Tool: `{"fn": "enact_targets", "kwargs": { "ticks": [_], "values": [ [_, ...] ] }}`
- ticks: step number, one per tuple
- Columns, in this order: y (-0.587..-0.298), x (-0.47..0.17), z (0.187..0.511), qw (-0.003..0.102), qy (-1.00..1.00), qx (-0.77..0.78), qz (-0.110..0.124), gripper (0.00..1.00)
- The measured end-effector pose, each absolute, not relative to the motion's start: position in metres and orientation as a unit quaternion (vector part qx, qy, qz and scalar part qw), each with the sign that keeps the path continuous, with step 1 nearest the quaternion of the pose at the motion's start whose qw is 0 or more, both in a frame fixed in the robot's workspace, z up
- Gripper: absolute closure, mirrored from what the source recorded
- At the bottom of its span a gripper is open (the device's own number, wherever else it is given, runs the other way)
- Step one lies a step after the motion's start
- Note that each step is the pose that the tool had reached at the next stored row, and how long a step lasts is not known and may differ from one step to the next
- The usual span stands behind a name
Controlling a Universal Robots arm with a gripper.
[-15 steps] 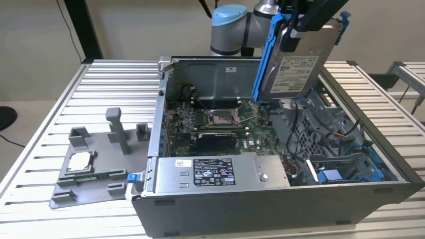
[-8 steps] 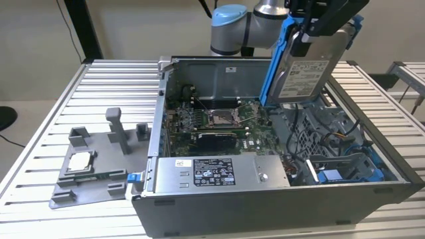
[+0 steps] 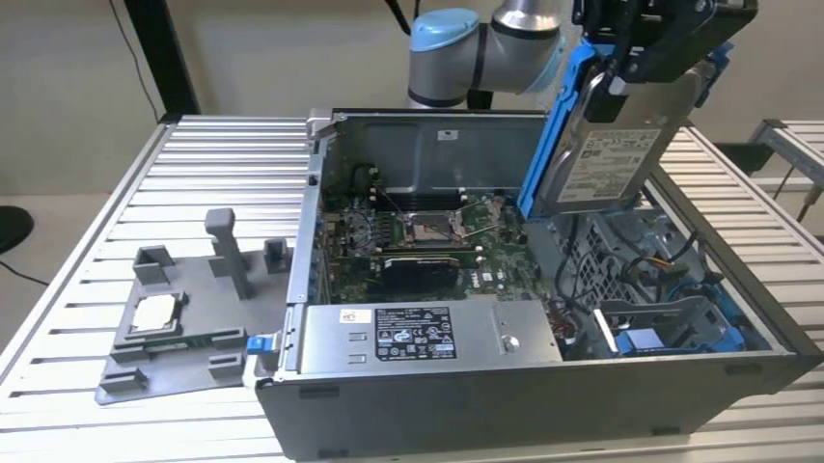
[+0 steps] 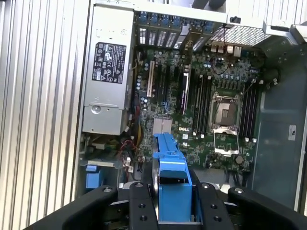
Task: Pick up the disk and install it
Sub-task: 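Pick up the disk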
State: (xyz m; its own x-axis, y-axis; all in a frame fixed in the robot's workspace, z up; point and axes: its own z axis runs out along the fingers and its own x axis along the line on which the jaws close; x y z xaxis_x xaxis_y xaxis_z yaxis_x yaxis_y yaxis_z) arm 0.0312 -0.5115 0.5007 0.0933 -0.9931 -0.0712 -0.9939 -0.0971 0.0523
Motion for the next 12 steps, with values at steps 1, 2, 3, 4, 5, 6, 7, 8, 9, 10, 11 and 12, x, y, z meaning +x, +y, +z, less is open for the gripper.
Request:
{"fn": "enact_targets", "kwargs": {
  "ticks": [1, 2, 3, 4, 5, 6, 7, 8, 9, 10, 11, 12],
  "values": [
    [-0.513, 0.032, 0.501, 0.005, 0.672, -0.739, 0.044, 1.0],
    [-0.515, 0.033, 0.501, 0.005, 0.672, -0.739, 0.044, 1.0],
    [-0.517, 0.034, 0.501, 0.005, 0.672, -0.739, 0.044, 1.0],
    [-0.519, 0.035, 0.501, 0.005, 0.672, -0.739, 0.044, 1.0],
    [-0.521, 0.036, 0.501, 0.005, 0.672, -0.739, 0.044, 1.0],
    [-0.523, 0.037, 0.501, 0.005, 0.672, -0.739, 0.044, 1.0],
    [-0.525, 0.038, 0.501, 0.005, 0.673, -0.739, 0.044, 1.0],
    [-0.527, 0.039, 0.501, 0.005, 0.673, -0.739, 0.044, 1.0],
    [-0.529, 0.039, 0.501, 0.004, 0.673, -0.739, 0.044, 1.0],
    [-0.531, 0.04, 0.501, 0.005, 0.673, -0.738, 0.044, 1.0],
    [-0.533, 0.041, 0.501, 0.005, 0.673, -0.738, 0.044, 1.0],
    [-0.535, 0.042, 0.501, 0.005, 0.673, -0.738, 0.044, 1.0]
  ]
}}
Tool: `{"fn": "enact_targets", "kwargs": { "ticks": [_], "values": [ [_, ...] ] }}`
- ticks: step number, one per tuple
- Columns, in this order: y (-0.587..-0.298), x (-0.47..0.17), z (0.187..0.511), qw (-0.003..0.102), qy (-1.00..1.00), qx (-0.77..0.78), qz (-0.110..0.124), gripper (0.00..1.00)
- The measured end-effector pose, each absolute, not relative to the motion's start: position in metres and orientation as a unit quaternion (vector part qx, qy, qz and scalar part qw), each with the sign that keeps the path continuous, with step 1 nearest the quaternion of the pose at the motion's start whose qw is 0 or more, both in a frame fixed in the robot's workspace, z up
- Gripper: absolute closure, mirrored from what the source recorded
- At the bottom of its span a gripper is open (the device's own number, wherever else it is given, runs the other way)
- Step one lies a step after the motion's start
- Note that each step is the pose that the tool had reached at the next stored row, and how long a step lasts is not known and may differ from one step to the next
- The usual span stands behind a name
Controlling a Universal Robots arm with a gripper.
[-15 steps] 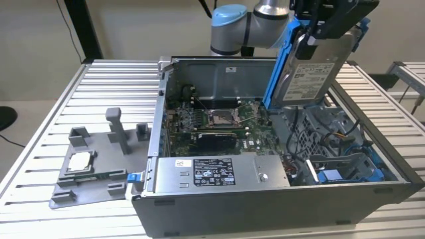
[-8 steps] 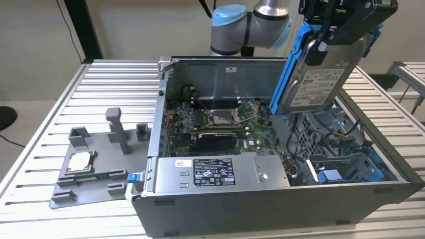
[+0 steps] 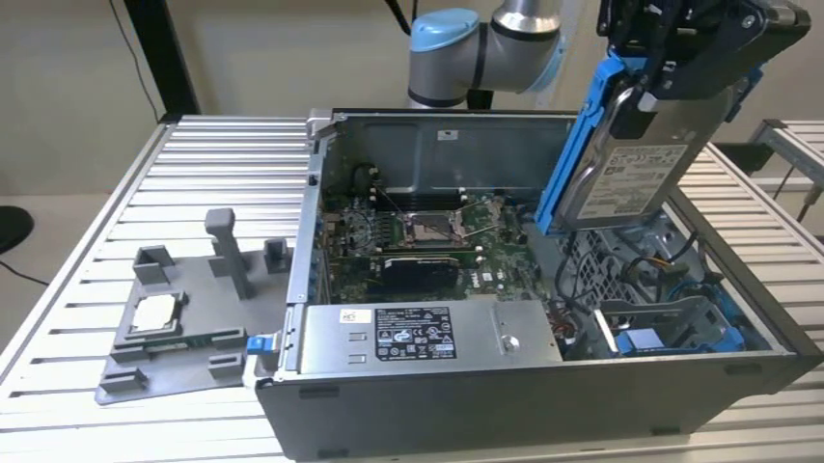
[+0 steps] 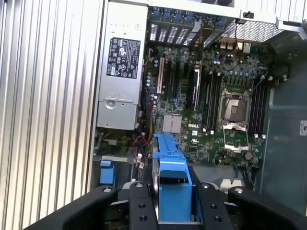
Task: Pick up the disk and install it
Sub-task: 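Pick up the disk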
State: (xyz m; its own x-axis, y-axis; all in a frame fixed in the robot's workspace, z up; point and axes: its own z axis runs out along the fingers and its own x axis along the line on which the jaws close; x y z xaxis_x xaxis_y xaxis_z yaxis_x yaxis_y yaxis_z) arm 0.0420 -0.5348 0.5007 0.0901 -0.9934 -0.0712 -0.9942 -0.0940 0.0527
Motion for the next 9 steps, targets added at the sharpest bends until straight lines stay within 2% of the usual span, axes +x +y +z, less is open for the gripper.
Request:
{"fn": "enact_targets", "kwargs": {
  "ticks": [9],
  "values": [
    [-0.552, 0.046, 0.5, 0.005, 0.677, -0.735, 0.044, 1.0]
  ]
}}
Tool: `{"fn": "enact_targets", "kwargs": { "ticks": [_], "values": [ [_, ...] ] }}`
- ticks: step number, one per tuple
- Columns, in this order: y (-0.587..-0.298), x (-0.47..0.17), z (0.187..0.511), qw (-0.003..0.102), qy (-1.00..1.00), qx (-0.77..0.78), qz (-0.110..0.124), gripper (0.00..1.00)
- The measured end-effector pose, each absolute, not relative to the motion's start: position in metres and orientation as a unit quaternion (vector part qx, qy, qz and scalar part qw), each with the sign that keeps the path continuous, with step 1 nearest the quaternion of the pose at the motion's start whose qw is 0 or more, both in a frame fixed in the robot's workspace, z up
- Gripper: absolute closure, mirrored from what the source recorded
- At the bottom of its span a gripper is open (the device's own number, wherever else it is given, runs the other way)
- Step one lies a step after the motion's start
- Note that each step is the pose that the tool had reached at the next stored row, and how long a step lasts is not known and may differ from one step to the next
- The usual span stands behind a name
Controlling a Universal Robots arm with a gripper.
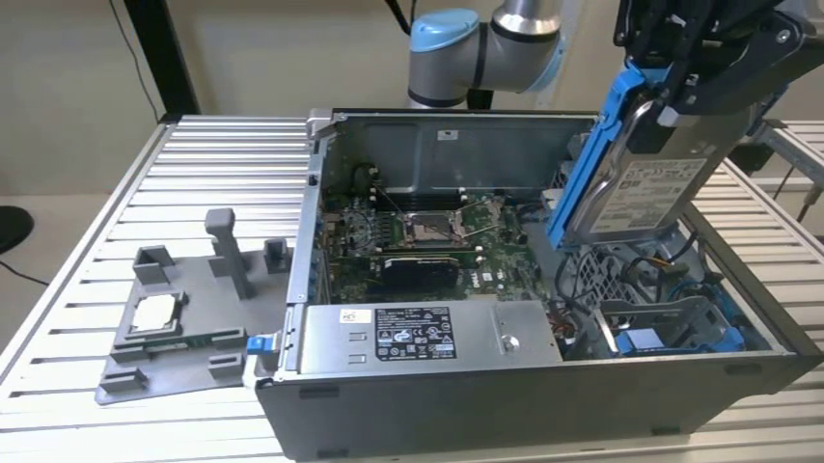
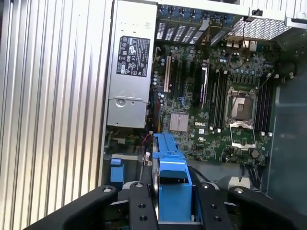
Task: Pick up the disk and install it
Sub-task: 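Pick up the disk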
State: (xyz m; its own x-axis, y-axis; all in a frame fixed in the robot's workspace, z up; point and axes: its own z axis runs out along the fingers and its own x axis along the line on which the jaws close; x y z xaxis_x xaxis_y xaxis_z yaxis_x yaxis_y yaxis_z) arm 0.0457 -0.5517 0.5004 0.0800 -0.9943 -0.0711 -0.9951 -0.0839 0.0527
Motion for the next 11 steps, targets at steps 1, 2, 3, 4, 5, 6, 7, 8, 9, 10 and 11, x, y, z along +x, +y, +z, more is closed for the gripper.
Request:
{"fn": "enact_targets", "kwargs": {
  "ticks": [1, 2, 3, 4, 5, 6, 7, 8, 9, 10, 11],
  "values": [
    [-0.5532, 0.0457, 0.5001, 0.005, 0.678, -0.734, 0.044, 1.0],
    [-0.5548, 0.0458, 0.4997, 0.005, 0.678, -0.733, 0.044, 1.0],
    [-0.5557, 0.0459, 0.4993, 0.005, 0.679, -0.733, 0.044, 1.0],
    [-0.5563, 0.0461, 0.4989, 0.005, 0.68, -0.731, 0.044, 1.0],
    [-0.5566, 0.0463, 0.4983, 0.006, 0.682, -0.73, 0.043, 1.0],
    [-0.5567, 0.0467, 0.4979, 0.007, 0.683, -0.729, 0.043, 1.0],
    [-0.5567, 0.0471, 0.4975, 0.007, 0.685, -0.727, 0.042, 1.0],
    [-0.5568, 0.0473, 0.4971, 0.008, 0.687, -0.725, 0.042, 1.0],
    [-0.5568, 0.0474, 0.497, 0.008, 0.69, -0.722, 0.042, 1.0],
    [-0.5569, 0.0475, 0.4968, 0.008, 0.694, -0.719, 0.042, 1.0],
    [-0.5568, 0.0475, 0.4967, 0.009, 0.699, -0.714, 0.042, 1.0]
  ]
}}
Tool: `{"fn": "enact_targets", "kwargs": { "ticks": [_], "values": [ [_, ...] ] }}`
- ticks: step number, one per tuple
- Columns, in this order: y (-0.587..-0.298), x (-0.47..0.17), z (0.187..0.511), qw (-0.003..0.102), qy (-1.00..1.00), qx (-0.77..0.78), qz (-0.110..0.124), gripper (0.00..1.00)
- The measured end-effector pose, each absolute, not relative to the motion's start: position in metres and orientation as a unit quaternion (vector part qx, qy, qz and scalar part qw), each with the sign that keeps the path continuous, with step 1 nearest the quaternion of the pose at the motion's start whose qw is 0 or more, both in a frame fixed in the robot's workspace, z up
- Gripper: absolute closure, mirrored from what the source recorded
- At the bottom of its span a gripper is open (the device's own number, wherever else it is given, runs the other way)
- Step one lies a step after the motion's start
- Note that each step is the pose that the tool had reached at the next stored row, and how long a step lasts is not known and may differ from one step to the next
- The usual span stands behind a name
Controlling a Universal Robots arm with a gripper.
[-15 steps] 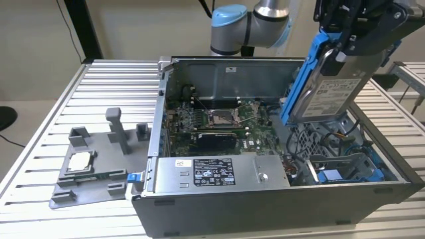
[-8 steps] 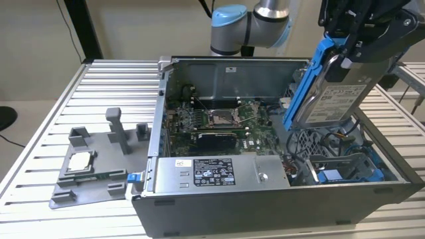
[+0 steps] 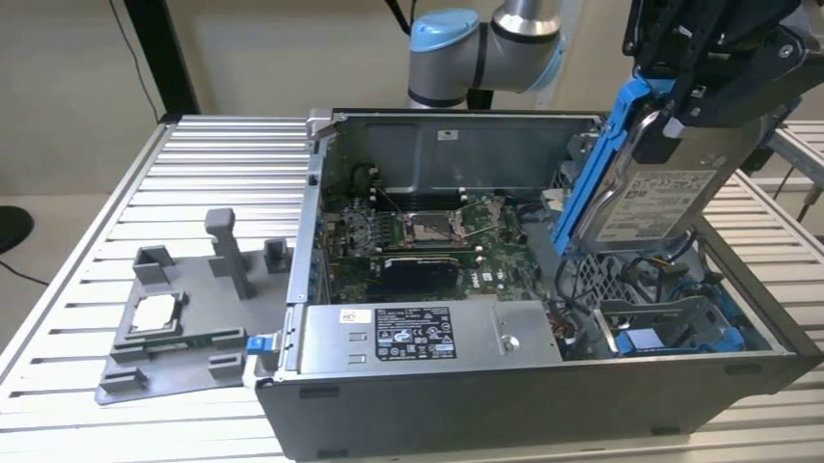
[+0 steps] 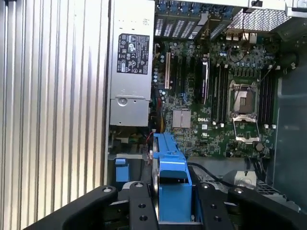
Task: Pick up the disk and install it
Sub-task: 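Pick up the disk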
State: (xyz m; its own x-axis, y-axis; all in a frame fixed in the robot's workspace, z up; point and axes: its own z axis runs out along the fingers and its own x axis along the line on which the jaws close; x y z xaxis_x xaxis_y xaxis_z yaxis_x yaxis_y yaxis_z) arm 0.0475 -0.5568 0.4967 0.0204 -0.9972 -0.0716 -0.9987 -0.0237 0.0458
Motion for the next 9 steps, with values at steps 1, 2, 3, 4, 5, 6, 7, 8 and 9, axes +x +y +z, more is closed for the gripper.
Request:
{"fn": "enact_targets", "kwargs": {
  "ticks": [1, 2, 3, 4, 5, 6, 7, 8, 9],
  "values": [
    [-0.557, 0.048, 0.497, 0.009, 0.704, -0.709, 0.042, 1.0],
    [-0.557, 0.048, 0.497, 0.009, 0.71, -0.703, 0.042, 1.0],
    [-0.557, 0.048, 0.496, 0.01, 0.714, -0.699, 0.042, 1.0],
    [-0.557, 0.048, 0.496, 0.01, 0.717, -0.696, 0.041, 1.0],
    [-0.557, 0.05, 0.496, 0.01, 0.718, -0.695, 0.041, 1.0],
    [-0.557, 0.053, 0.496, 0.01, 0.718, -0.695, 0.041, 1.0],
    [-0.557, 0.056, 0.496, 0.01, 0.718, -0.694, 0.041, 1.0],
    [-0.557, 0.06, 0.496, 0.01, 0.718, -0.694, 0.041, 1.0],
    [-0.557, 0.064, 0.496, 0.01, 0.718, -0.694, 0.041, 1.0]
  ]
}}
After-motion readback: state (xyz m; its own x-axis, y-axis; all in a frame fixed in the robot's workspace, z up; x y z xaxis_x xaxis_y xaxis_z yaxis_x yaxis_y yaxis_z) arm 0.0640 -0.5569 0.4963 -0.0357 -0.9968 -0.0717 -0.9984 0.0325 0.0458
